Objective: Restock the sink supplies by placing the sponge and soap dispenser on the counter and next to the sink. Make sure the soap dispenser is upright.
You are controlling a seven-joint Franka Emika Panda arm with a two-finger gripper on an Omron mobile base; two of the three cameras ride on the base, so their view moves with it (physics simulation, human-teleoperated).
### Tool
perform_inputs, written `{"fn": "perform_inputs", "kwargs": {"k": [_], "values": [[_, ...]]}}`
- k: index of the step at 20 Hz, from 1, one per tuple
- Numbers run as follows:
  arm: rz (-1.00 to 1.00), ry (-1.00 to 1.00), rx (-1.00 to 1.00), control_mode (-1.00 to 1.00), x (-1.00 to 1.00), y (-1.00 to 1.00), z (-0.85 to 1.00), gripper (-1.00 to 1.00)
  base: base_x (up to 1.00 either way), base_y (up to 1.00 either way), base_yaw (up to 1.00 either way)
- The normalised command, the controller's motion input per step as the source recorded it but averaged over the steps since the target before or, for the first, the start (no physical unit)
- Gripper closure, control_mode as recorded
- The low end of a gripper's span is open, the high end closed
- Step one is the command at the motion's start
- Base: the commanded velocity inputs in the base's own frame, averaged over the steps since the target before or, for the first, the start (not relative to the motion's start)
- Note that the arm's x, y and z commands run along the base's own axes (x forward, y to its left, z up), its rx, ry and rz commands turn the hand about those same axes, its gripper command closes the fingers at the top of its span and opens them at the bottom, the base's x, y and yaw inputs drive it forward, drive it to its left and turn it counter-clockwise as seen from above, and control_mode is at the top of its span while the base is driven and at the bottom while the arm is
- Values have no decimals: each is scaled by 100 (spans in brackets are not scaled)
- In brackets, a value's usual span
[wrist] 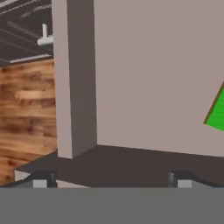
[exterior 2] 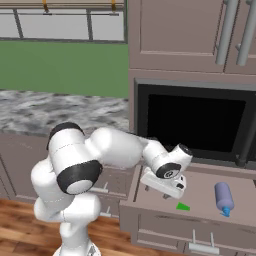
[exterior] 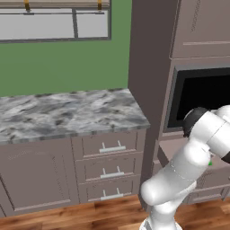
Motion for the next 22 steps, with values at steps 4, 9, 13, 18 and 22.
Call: {"fn": "perform_inputs", "kwargs": {"k": [4,9,13,18,22], "values": [[5,0,0,-100,0,-20,-49,-100,0,0,0],[5,0,1,-100,-1,-26,-36,-100,0,0,0],[5,0,0,-100,-24,-10,-35,-100,0,0,0],[0,0,1,-100,-61,-2,-24,-100,0,0,0],[0,0,6,-100,-100,-17,-3,-100,0,0,0]]}}
